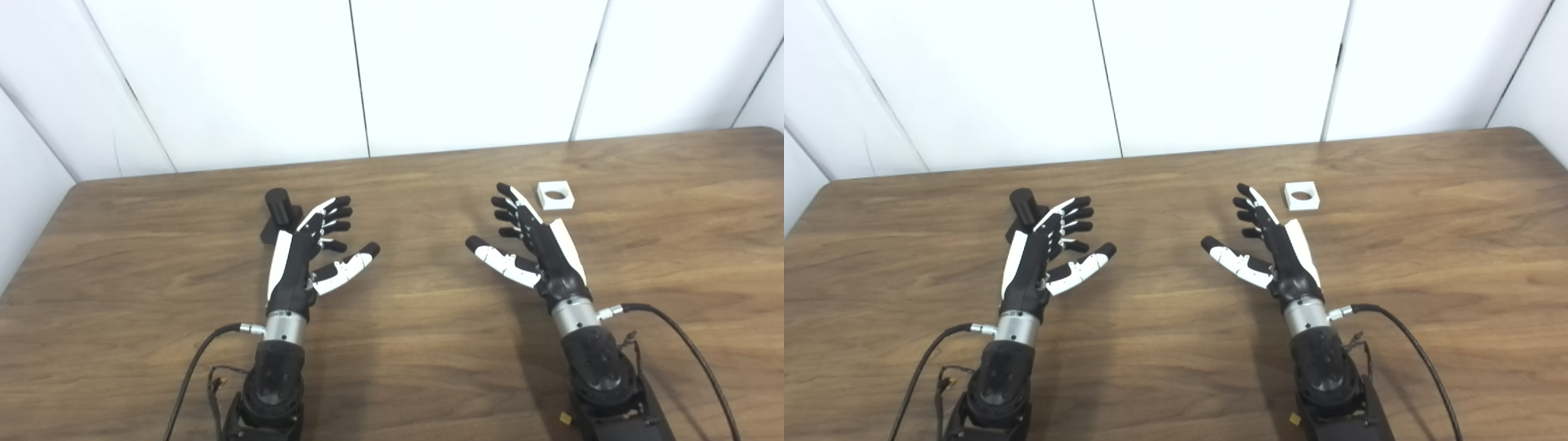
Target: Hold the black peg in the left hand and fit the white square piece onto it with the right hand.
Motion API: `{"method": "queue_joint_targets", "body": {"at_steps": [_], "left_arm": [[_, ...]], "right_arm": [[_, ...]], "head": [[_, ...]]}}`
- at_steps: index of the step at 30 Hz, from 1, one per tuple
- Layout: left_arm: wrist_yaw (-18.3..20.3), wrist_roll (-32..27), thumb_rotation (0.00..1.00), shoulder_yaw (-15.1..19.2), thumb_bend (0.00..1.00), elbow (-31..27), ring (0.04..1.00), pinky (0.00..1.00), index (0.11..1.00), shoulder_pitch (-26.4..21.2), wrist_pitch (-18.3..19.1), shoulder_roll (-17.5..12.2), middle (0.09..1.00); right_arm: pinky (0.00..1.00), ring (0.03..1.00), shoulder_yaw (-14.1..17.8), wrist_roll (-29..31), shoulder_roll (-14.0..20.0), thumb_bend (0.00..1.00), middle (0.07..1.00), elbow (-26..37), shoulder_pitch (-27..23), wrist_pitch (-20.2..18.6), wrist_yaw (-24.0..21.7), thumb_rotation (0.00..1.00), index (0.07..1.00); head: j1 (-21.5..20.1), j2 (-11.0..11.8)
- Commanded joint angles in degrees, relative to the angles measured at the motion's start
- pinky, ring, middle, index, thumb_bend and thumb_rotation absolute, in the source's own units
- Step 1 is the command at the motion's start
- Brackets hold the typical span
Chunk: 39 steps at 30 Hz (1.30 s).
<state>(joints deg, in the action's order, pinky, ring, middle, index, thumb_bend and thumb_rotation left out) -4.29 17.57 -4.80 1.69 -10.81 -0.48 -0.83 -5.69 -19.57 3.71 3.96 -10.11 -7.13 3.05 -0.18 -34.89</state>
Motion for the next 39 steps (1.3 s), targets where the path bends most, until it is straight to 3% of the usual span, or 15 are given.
{"method": "queue_joint_targets", "body": {"at_steps": [1,16,21,25,29,34,39], "left_arm": [[-0.72,0.34,0.27,0.23,0.64,-1.18,0.740,0.58,0.800,-2.41,-0.99,-0.39,0.796],[-1.39,1.07,0.24,0.74,0.63,-1.46,0.722,0.56,0.791,-2.78,-1.01,-0.41,0.786],[-1.96,2.88,0.27,-0.02,0.65,-2.03,0.730,0.58,0.783,-2.60,0.17,0.37,0.780],[-2.36,3.54,0.26,-0.67,0.65,-2.08,0.731,0.58,0.785,-2.54,0.73,1.36,0.781],[-2.92,3.83,0.24,-1.03,0.64,-1.76,0.718,0.56,0.788,-2.58,0.38,1.74,0.774],[-3.79,3.33,0.22,-0.62,0.64,-1.49,0.703,0.54,0.874,-2.51,-0.10,2.17,0.788],[-4.85,4.49,0.21,-0.66,0.63,-1.18,0.698,0.54,0.848,-2.84,-0.59,1.65,0.786]], "right_arm": [[0.79,0.864,0.04,0.08,-0.35,0.65,0.882,1.17,-2.20,2.14,0.70,0.46,0.935],[0.78,0.859,0.19,0.72,-0.39,0.65,0.880,0.30,-2.31,3.06,1.07,0.45,0.929],[0.73,0.832,0.58,0.33,0.58,0.64,0.863,0.44,-2.06,3.72,1.26,0.44,0.921],[0.75,0.854,1.66,3.87,0.83,0.61,0.885,0.81,-1.82,3.77,-0.25,0.39,0.935],[0.78,0.877,2.02,5.08,0.99,0.61,0.895,0.94,-1.68,3.68,-0.58,0.37,0.936],[0.79,0.869,2.22,5.89,0.81,0.63,0.894,0.77,-1.84,3.79,-0.40,0.37,0.927],[0.78,0.864,2.06,5.17,1.04,0.62,0.886,0.68,-2.01,3.64,-0.03,0.36,0.922]], "head": [[-0.07,-0.07],[0.97,0.05],[7.27,0.19],[9.55,0.31],[9.86,0.01],[9.85,-0.04],[9.75,-0.07]]}}
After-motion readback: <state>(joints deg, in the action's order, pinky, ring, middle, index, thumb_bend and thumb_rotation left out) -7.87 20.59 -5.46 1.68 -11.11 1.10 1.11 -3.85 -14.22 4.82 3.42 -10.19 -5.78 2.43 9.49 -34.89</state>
